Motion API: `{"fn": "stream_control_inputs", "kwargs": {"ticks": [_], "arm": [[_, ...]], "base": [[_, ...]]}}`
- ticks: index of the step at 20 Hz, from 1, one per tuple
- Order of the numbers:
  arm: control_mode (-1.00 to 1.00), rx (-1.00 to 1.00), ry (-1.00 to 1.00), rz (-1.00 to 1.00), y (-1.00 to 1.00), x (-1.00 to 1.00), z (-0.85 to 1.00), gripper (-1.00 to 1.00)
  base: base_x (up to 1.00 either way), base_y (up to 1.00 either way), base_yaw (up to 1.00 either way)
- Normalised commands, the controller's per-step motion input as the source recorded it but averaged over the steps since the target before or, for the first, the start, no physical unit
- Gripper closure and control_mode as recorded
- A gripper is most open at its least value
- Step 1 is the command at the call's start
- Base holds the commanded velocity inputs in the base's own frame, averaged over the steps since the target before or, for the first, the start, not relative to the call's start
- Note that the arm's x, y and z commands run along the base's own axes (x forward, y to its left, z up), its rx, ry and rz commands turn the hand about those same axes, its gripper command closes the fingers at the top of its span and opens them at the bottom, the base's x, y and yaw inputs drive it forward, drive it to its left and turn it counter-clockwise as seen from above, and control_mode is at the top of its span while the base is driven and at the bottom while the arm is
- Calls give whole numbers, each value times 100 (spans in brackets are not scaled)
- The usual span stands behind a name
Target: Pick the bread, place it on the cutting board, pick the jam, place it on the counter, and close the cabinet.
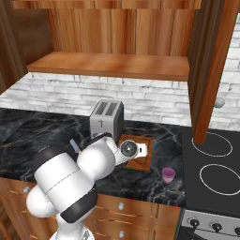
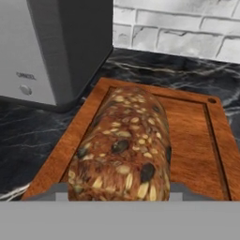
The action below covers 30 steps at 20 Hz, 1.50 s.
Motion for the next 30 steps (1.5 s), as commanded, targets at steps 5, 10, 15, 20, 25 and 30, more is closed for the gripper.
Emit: {"fn": "stream_control_inputs", "kwargs": {"ticks": [5,10,15,20,25,30], "arm": [[-100,0,0,0,0,5,-12,100],[-100,0,0,0,0,13,-15,100],[-100,0,0,0,0,24,-15,100],[-100,0,1,0,0,9,-11,100],[-100,0,3,0,0,0,0,100],[-100,0,0,0,0,0,0,-100]], "base": [[0,0,0],[0,0,0],[0,0,0],[0,0,0],[0,0,0],[0,0,0]]}}
